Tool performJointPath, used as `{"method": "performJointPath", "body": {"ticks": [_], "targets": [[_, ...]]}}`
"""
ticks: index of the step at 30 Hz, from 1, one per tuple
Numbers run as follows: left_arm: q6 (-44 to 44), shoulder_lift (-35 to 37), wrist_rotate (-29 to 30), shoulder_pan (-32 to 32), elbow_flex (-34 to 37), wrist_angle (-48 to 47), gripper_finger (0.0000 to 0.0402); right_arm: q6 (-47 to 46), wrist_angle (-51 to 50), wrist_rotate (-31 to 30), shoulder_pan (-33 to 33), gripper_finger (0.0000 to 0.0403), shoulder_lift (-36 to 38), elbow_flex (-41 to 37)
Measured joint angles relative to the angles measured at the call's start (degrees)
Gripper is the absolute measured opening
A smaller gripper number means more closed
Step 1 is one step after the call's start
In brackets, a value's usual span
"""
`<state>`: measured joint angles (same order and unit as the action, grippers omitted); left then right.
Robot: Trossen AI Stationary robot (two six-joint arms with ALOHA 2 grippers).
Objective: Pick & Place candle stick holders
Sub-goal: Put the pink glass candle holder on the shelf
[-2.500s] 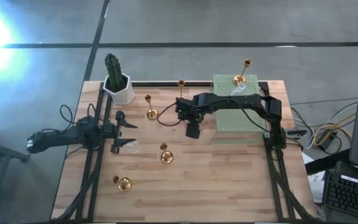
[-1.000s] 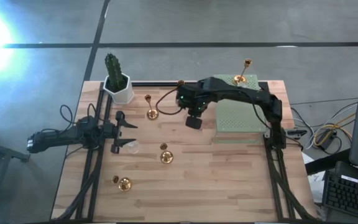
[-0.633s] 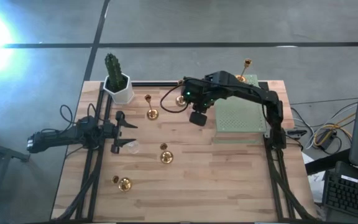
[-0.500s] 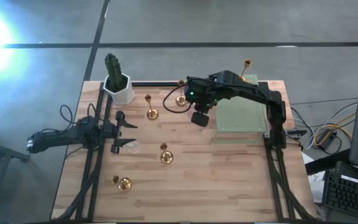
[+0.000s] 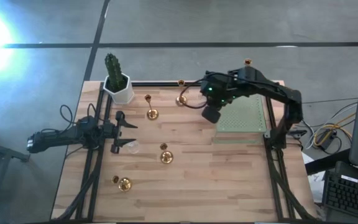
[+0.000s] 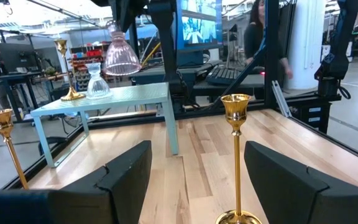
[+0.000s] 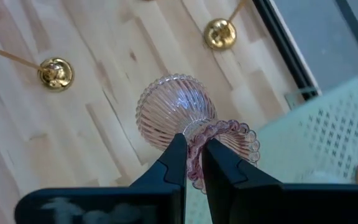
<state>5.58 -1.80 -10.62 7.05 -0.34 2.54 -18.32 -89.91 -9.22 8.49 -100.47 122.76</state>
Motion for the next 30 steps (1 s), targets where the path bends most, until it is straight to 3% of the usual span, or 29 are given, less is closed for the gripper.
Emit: {"method": "performJointPath", "body": {"ticks": [15,22,30], "targets": [[0.0,0.0,0.0,0.0,0.0,0.0,0.0262,-10.4,-0.1,-4.9,1.7,0.0021,17.9,-27.3],[0.0,0.0,0.0,0.0,0.0,0.0,0.0262,-11.3,-0.1,-5.9,3.6,0.0021,22.4,-34.0],[0.0,0.0,0.0,0.0,0.0,0.0,0.0262,-10.2,-0.1,-6.5,7.0,0.0021,23.8,-36.6]]}}
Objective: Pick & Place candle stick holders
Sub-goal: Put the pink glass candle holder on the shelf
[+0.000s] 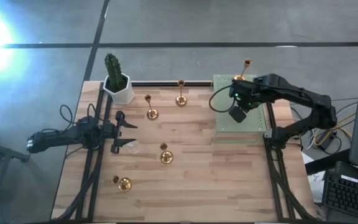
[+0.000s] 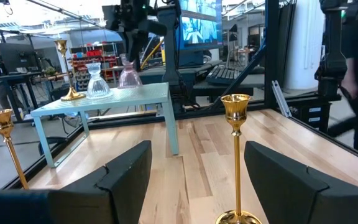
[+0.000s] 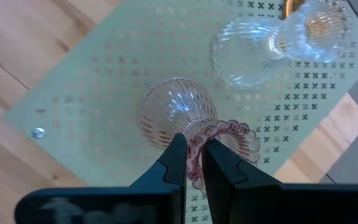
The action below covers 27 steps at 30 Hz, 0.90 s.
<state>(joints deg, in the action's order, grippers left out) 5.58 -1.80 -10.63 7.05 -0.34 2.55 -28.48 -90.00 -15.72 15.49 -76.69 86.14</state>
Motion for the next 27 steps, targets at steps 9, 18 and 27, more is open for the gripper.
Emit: {"method": "performJointPath", "body": {"ticks": [9,18,27], "targets": [[0.0,0.0,0.0,0.0,0.0,0.0,0.0262,5.1,0.1,-1.7,1.8,0.0021,-2.9,-1.6],[0.0,0.0,0.0,0.0,0.0,0.0,0.0262,5.7,-0.1,-2.4,1.8,0.0021,-3.6,-0.4],[0.0,0.0,0.0,0.0,0.0,0.0,0.0262,5.8,0.0,-3.0,1.8,0.0021,-4.1,-0.3]]}}
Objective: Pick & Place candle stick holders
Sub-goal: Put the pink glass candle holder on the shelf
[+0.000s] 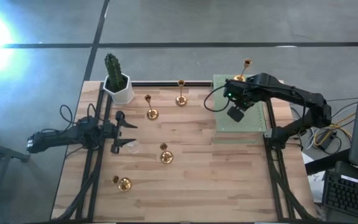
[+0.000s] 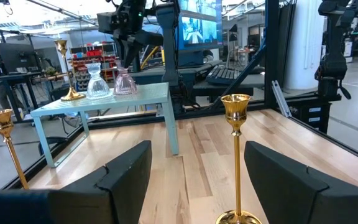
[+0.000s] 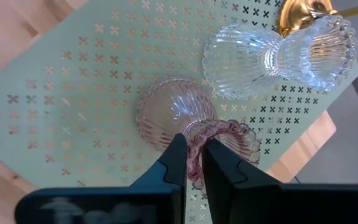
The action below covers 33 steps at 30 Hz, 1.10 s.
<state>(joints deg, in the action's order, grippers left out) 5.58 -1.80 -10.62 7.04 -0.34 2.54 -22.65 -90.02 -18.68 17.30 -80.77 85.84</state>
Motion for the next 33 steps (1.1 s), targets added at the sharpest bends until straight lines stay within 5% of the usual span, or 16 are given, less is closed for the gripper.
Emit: {"method": "performJointPath", "body": {"ticks": [25,33], "targets": [[0.0,0.0,0.0,0.0,0.0,0.0,0.0262,-0.1,0.0,-0.5,1.9,0.0024,-0.1,0.0],[0.0,0.0,0.0,0.0,0.0,0.0,0.0262,-0.6,0.0,-0.2,1.8,0.0097,-0.1,-0.1]]}}
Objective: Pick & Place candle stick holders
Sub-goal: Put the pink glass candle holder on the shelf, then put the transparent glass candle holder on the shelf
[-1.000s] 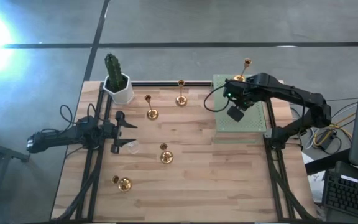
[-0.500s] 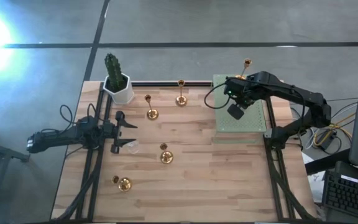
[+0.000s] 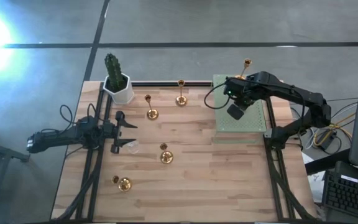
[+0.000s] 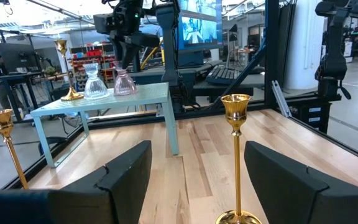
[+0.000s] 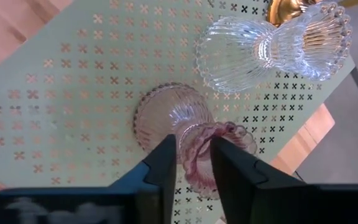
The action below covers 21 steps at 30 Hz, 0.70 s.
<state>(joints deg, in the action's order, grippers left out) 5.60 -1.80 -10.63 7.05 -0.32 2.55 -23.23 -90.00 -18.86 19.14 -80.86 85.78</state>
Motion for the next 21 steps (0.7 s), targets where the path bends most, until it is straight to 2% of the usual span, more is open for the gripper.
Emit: {"method": "performJointPath", "body": {"ticks": [16,21], "targets": [[0.0,0.0,0.0,0.0,0.0,0.0,0.0262,-0.4,0.0,-0.5,0.0,0.0234,0.0,1.5],[0.0,0.0,0.0,0.0,0.0,0.0,0.0262,-2.3,0.0,2.3,0.0,0.0265,0.1,4.9]]}}
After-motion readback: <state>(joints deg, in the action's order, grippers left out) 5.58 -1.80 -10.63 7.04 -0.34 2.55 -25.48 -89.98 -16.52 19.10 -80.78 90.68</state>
